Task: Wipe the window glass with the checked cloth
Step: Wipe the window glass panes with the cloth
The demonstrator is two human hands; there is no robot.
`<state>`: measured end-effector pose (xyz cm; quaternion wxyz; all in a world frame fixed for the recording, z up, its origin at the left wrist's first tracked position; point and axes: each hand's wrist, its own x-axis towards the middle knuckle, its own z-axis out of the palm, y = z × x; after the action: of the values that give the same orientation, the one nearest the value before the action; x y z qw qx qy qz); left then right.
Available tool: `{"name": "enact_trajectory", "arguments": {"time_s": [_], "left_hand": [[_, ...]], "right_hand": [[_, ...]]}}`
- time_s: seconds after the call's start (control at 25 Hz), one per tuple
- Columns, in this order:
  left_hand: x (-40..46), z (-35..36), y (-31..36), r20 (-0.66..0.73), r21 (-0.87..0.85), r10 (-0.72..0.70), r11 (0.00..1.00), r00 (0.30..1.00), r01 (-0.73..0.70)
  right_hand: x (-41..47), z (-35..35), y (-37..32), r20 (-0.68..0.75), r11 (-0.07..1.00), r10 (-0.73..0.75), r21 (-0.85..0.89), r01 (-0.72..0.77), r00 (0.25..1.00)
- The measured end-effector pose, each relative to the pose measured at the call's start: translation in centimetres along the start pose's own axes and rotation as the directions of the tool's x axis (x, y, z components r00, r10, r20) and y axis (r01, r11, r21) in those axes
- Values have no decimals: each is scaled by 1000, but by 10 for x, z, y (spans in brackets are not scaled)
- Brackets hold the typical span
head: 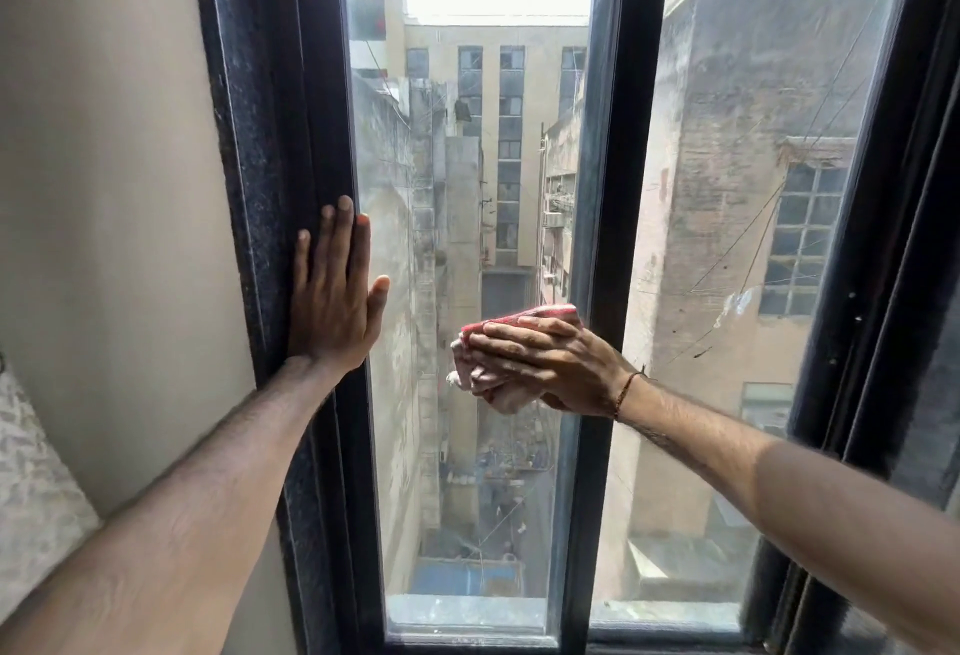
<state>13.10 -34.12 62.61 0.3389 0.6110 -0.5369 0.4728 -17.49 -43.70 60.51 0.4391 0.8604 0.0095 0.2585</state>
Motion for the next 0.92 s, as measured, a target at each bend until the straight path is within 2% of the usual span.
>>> {"name": "enact_trajectory", "arguments": {"time_s": [0.04,0.12,0.2,0.24,0.28,0.32,0.36,0.4,0.44,0.48,0.52,0.56,0.6,0.68,0.72,0.8,0.84,0.92], "left_hand": [[0,-1,0,16,-23,-11,1000,1000,12],[2,-3,1,35,-32,-8,999,999,9],[1,-5,-2,60,-30,-10,999,998,12],[0,-6,-1,60,-4,-24,1000,998,25],[1,-6,6,39,26,-49,999,998,48],[4,-7,18,6,42,-77,996,997,77],[7,-7,32,-48,44,-95,994,994,97],[14,-7,53,-105,29,-80,996,991,83],[24,-6,77,-146,7,-34,999,989,35],[36,-6,103,-154,-12,31,999,988,-34],[49,-6,129,-145,-23,105,994,984,-110],[62,-5,155,-143,-36,178,982,974,-184],[75,-5,181,-155,-56,236,967,959,-247],[98,-3,227,-203,-119,301,937,932,-329],[107,-1,244,-219,-141,312,927,924,-347],[117,7,266,-226,-159,304,926,926,-343],[118,12,272,-224,-155,276,937,935,-314],[115,25,278,-240,-133,207,961,948,-244]], "right_hand": [[-4,-5,6,-32,997,46,56,-44,998],[-4,-20,-1,-96,965,236,138,-222,967],[-2,-35,-21,-182,853,495,288,-436,850],[-4,-44,-30,-210,750,631,409,-520,746],[-10,-54,-36,-215,609,766,543,-578,606],[-21,-64,-39,-182,426,886,683,-594,426],[-33,-71,-37,-83,192,971,826,-530,223],[-46,-78,-33,75,-63,997,929,-365,19],[-59,-83,-26,261,-286,952,944,-162,-162],[-75,-87,-18,420,-442,858,897,-9,-294],[-90,-89,-11,518,-539,774,841,50,-364],[-101,-91,-6,577,-606,719,793,56,-388],[-109,-91,-3,609,-647,697,762,34,-377],[-115,-88,2,606,-644,746,762,-70,-276],[-113,-85,4,562,-591,805,788,-171,-189],[-111,-78,6,385,-343,923,807,-481,-13],[-113,-71,10,273,-210,962,747,-631,2],[-124,-51,23,-1,-48,998,631,-774,-62]]}}
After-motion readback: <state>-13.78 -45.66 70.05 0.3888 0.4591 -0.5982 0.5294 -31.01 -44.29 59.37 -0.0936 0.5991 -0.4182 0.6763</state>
